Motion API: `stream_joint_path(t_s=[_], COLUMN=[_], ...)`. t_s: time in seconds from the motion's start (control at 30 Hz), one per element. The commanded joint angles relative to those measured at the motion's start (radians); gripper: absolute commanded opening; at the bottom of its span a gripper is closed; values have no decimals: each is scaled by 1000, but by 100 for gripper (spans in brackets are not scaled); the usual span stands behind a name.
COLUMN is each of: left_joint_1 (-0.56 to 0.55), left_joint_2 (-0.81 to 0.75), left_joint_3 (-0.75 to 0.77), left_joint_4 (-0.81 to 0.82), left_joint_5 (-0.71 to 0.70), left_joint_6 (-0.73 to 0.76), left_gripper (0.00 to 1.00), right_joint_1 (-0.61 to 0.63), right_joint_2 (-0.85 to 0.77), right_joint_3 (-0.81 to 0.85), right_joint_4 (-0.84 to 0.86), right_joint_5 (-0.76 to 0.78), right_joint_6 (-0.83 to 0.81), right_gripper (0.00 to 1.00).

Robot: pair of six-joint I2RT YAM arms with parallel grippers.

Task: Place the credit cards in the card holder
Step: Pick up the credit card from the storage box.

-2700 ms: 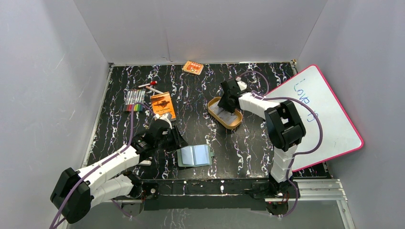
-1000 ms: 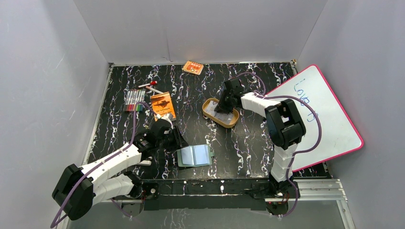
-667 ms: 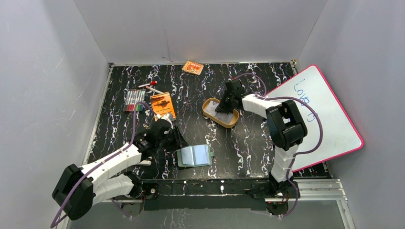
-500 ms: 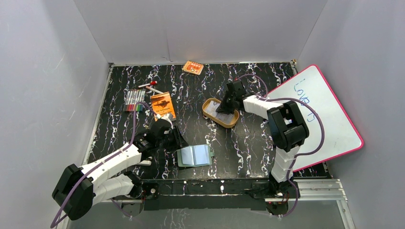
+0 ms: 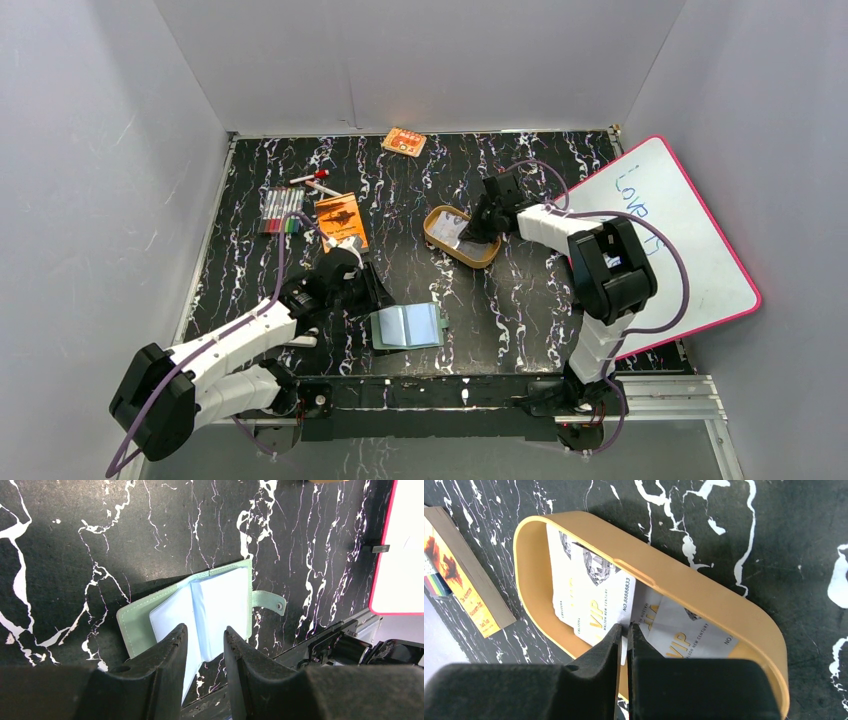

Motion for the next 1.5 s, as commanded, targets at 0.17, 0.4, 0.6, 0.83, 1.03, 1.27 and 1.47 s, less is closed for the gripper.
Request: stream_joint_path(t_s=[0.17, 0.4, 0.6, 0.83, 1.03, 1.27, 1.47], left_joint_1=[0, 0, 0, 0, 0, 0, 0], left_joint_2=[8, 19, 20, 18, 7, 14, -10], left_joint_3=[52, 62, 61, 56, 61, 69, 81], left_joint_4=[-13, -8, -11, -11, -20, -17, -43], left_joint_5=[-9, -9, -10, -10, -23, -27, -62], left_joint_6=[14, 16, 16, 15, 16, 15, 22], left_gripper=[31, 31, 31, 31, 31, 31, 31], right_joint_1=[-11, -12, -14, -14, -15, -16, -16], right_joint_2=[-99, -119, -114, -95, -158, -182, -214], right_joint_3=[-37, -44, -49, -53, -72, -73, -82], right_joint_4=[-4, 50, 87, 115, 110, 78, 71], right_joint_5=[-37, -79, -94, -108, -53, -38, -30], right_joint_6=[23, 50, 58, 73, 79, 80, 82], right_gripper=[0, 0, 0, 0, 0, 0, 0])
